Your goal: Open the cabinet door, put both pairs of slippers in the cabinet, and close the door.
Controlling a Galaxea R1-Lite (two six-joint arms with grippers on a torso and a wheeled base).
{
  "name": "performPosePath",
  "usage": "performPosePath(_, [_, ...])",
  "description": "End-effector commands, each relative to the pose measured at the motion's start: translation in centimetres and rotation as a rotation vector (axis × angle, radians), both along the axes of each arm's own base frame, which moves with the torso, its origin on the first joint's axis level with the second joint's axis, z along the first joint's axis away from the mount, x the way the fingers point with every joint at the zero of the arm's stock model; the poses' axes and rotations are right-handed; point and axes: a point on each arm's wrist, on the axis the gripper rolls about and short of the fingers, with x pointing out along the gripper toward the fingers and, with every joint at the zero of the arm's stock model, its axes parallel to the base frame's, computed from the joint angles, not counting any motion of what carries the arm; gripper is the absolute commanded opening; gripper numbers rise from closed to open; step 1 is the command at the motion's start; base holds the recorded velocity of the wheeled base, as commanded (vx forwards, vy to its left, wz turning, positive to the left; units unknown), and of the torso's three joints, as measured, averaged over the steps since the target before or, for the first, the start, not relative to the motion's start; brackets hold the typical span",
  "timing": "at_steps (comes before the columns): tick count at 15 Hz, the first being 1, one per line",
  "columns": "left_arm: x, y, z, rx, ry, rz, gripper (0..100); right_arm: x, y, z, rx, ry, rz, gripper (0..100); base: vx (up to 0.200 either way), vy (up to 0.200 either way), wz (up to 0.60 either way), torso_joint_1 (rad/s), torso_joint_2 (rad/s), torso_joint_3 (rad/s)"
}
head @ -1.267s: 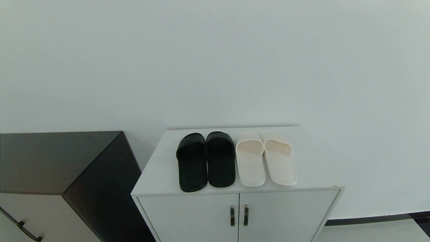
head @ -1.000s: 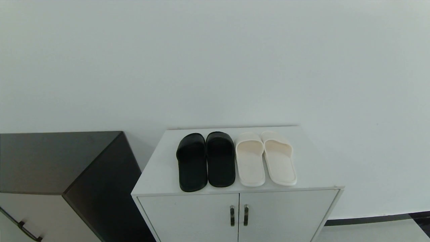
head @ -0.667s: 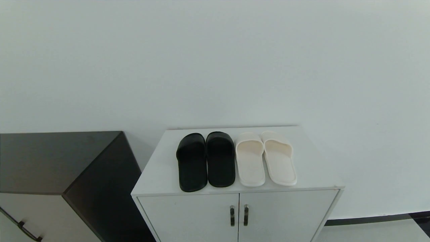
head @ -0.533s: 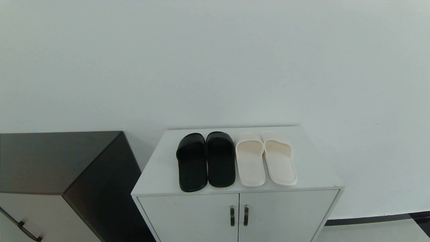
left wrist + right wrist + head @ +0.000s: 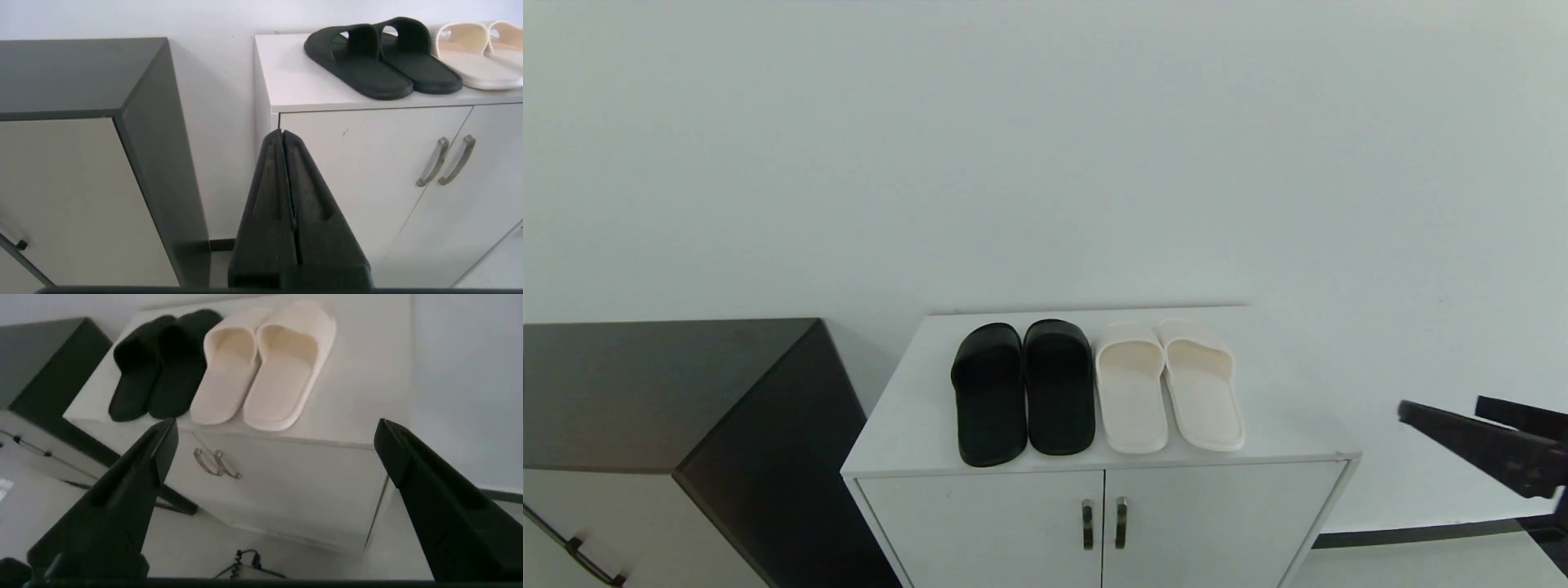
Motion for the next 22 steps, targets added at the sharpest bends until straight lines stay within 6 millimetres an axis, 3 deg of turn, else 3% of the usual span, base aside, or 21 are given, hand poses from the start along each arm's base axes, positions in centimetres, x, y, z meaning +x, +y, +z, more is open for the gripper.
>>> performPosePath(1, [0.0,0.0,0.0,-0.001,0.001,0.001,0,2.3,3.0,-0.8,-0.039,0.065,0.018,100,0.000,0.000,0.00,0.000,0.00,0.000])
performPosePath(6, [0.0,0.0,0.0,-0.001,0.003,-0.002,0,4.7,6.0,-2.1,-0.085,0.113,0.035,100,0.000,0.000,0.00,0.000,0.00,0.000])
performPosePath(15, [0.0,0.0,0.0,-0.001,0.004,-0.007,0,11.9,13.6,-4.8,-0.146,0.070,-0.091,100,0.000,0.000,0.00,0.000,0.00,0.000])
performPosePath(22, [0.0,0.0,0.0,-0.002,0.004,-0.007,0,17.0,15.7,-7.2,-0.161,0.035,-0.172,100,0.000,0.000,0.00,0.000,0.00,0.000])
